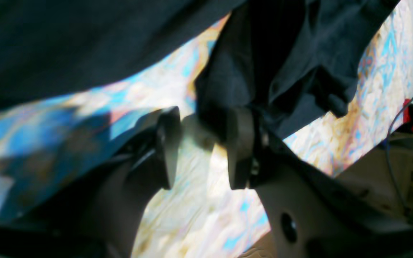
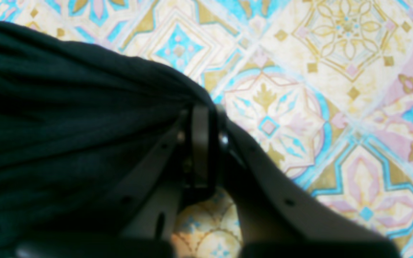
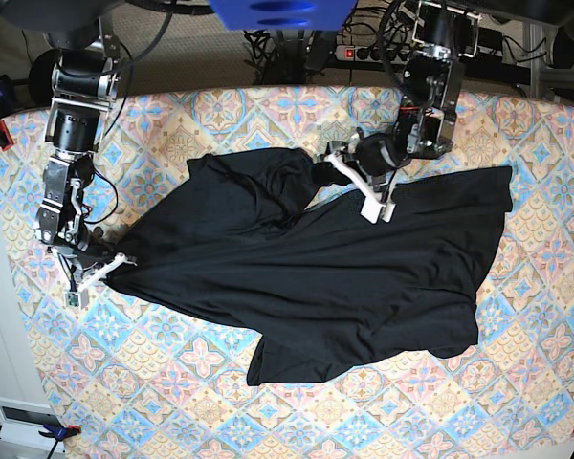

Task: Layout the t-shirt on the table in an organized manner, then fold the t-shirt properly
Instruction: 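Release the left gripper and reach it into the shirt's bunched middle, then grasp fabric with the left gripper and pull it outward, stretching a sleeve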

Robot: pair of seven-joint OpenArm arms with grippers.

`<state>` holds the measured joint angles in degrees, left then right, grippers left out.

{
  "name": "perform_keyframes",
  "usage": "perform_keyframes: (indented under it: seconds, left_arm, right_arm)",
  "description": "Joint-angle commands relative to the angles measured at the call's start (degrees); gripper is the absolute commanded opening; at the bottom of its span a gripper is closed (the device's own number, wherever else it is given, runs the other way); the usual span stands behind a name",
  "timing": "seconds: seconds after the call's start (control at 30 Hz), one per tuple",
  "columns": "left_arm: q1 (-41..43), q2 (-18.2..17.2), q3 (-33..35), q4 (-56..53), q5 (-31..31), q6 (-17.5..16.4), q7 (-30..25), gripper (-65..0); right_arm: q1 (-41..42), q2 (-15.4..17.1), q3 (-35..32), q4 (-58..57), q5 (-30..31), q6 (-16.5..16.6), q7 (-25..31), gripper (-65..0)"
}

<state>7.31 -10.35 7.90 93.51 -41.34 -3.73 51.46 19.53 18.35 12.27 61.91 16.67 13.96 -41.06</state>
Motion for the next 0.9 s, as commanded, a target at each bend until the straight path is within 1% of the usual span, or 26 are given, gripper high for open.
perform_keyframes:
  seconds: [0.0, 0.2, 0.3, 0.33, 0.37, 0.47, 0.5, 0.6, 0.8, 0.87]
  left_arm:
    - [-1.38, 0.81, 0.05, -0.37, -0.81, -0.45, -0.61, -43.1]
    - [-4.45, 5.03, 0.14, -6.97, -0.72, -0.63, -0.69, -43.1]
    - [-5.51, 5.82, 1.46, -8.99, -0.72, -0.71, -0.43, -43.8]
    - [-5.77, 5.56, 2.60, -9.25, -0.72, -0.71, -0.34, -45.2]
    - [-5.77, 5.38, 3.66, -9.34, -0.72, -0.71, -0.43, -48.3]
    - [-5.68, 3.62, 5.51, -8.90, -0.99, -0.80, -0.34, -62.8]
    - [-5.33, 3.01, 5.68, -8.02, -0.99, -0.80, -0.25, -65.0]
    - [-2.87, -0.42, 5.42, -3.10, -1.08, -0.80, -0.17, -64.8]
    - [3.55, -8.60, 5.07, 10.62, -1.16, -0.80, -0.61, -65.0]
    - [6.10, -10.97, 3.04, 14.40, -1.16, -0.80, -0.61, -65.0]
  right_arm:
    - [1.44, 1.12, 0.34, 1.26, 0.26, 0.07, 1.37, -65.0]
    - [1.44, 1.12, 0.34, 1.26, 0.35, 0.07, 1.37, -65.0]
    - [1.44, 1.12, 0.34, 1.26, 0.35, 0.07, 1.37, -65.0]
    - [1.44, 1.12, 0.25, 1.26, 0.35, 0.07, 1.37, -65.0]
    - [1.44, 1.12, 0.25, 1.26, 0.35, 0.07, 1.37, -65.0]
    - [1.44, 1.12, 0.17, 1.26, 0.35, 0.07, 1.37, -65.0]
    - [1.44, 1.12, 0.17, 1.26, 0.35, 0.07, 1.37, -65.0]
    - [1.44, 1.12, 0.25, 1.26, 0.35, 0.07, 1.37, -65.0]
    - [1.44, 1.12, 0.17, 1.26, 0.35, 0.07, 1.37, -65.0]
    - [1.44, 1.12, 0.17, 1.26, 0.26, 0.07, 1.37, -65.0]
